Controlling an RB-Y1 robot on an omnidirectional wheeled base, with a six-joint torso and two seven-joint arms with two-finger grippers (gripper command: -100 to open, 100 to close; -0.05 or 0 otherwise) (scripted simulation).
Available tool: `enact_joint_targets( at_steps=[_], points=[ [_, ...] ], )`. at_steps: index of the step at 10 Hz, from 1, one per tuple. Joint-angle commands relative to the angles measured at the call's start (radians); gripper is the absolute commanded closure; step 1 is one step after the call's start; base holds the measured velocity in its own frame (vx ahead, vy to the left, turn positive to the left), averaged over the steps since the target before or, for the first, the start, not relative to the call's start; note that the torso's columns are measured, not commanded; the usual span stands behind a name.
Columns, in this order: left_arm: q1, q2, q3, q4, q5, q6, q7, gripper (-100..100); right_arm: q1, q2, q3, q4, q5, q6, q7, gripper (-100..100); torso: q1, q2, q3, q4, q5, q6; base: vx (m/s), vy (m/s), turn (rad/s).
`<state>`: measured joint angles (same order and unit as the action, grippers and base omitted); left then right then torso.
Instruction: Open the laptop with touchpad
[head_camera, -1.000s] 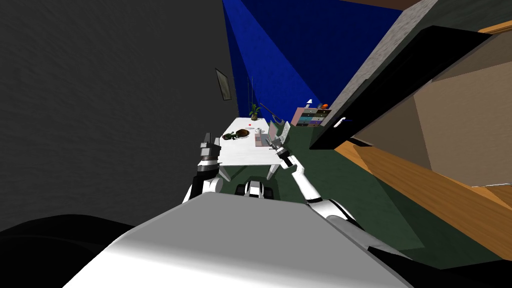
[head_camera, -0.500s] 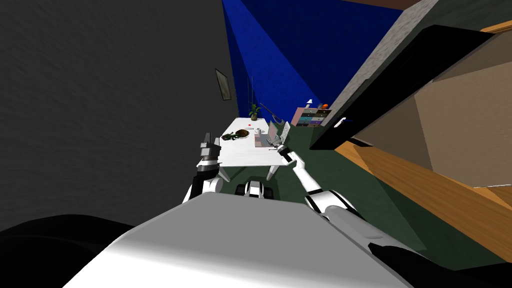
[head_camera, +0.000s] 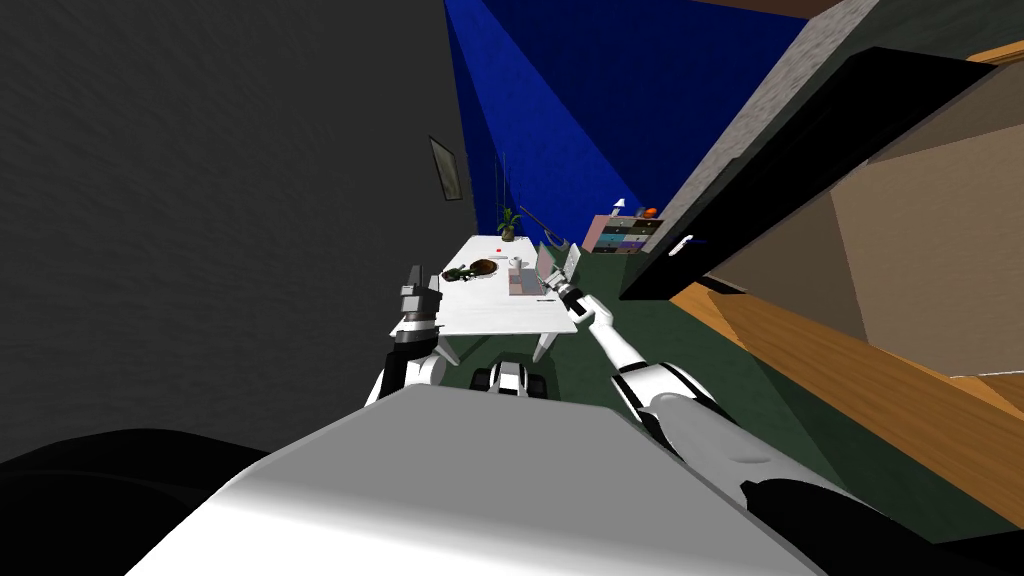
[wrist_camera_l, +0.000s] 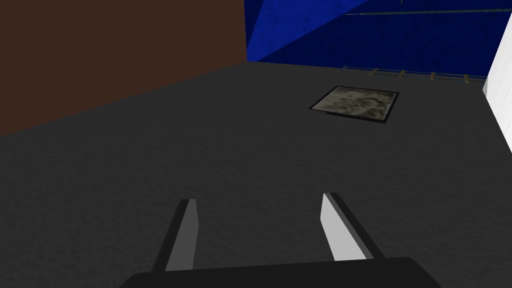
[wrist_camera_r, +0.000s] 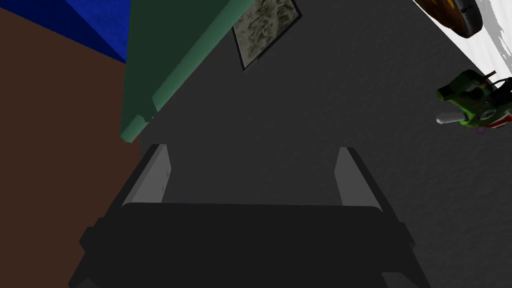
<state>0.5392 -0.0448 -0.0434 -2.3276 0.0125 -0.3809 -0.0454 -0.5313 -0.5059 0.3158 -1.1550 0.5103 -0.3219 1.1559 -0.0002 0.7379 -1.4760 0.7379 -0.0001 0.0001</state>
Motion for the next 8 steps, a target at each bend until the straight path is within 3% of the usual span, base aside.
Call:
enact_joint_targets(
  at_steps=[1, 4, 5, 6, 8],
  points=[
    [0.0, 0.0, 0.0, 0.0, 0.0, 0.0, 0.0, 0, -0.054, -0.033, 0.019, 0.062, 0.027, 0.022, 0.066, -100, 0.0, 0.0, 0.0, 0.0, 0.0, 0.0, 0.017, -0.009, 0.003],
    [0.0, 0.0, 0.0, 0.0, 0.0, 0.0, 0.0, 0, -0.105, -0.063, 0.034, 0.121, 0.049, 0.035, 0.119, -100, -0.001, -0.001, -0.001, 0.0, 0.0, 0.0, 0.012, -0.006, 0.0],
    [0.0, 0.0, 0.0, 0.0, 0.0, 0.0, 0.0, 0, -0.09, -0.056, 0.033, 0.102, 0.045, 0.033, 0.105, -100, 0.0, -0.001, -0.001, 0.0, 0.0, 0.0, 0.006, -0.005, -0.005],
    [0.0, 0.0, 0.0, 0.0, 0.0, 0.0, 0.0, 0, -0.042, -0.056, -0.017, 0.069, 0.096, 0.009, 0.059, -100, 0.0, -0.001, 0.0, 0.0, 0.0, -0.001, -0.007, 0.008, 0.352],
    [0.0, 0.0, 0.0, 0.0, 0.0, 0.0, 0.0, 0, -0.037, -0.056, -0.065, 0.069, 0.131, 0.009, 0.049, -100, 0.004, -0.002, -0.002, -0.001, 0.001, -0.003, -0.013, 0.011, 0.109]
  ],
)
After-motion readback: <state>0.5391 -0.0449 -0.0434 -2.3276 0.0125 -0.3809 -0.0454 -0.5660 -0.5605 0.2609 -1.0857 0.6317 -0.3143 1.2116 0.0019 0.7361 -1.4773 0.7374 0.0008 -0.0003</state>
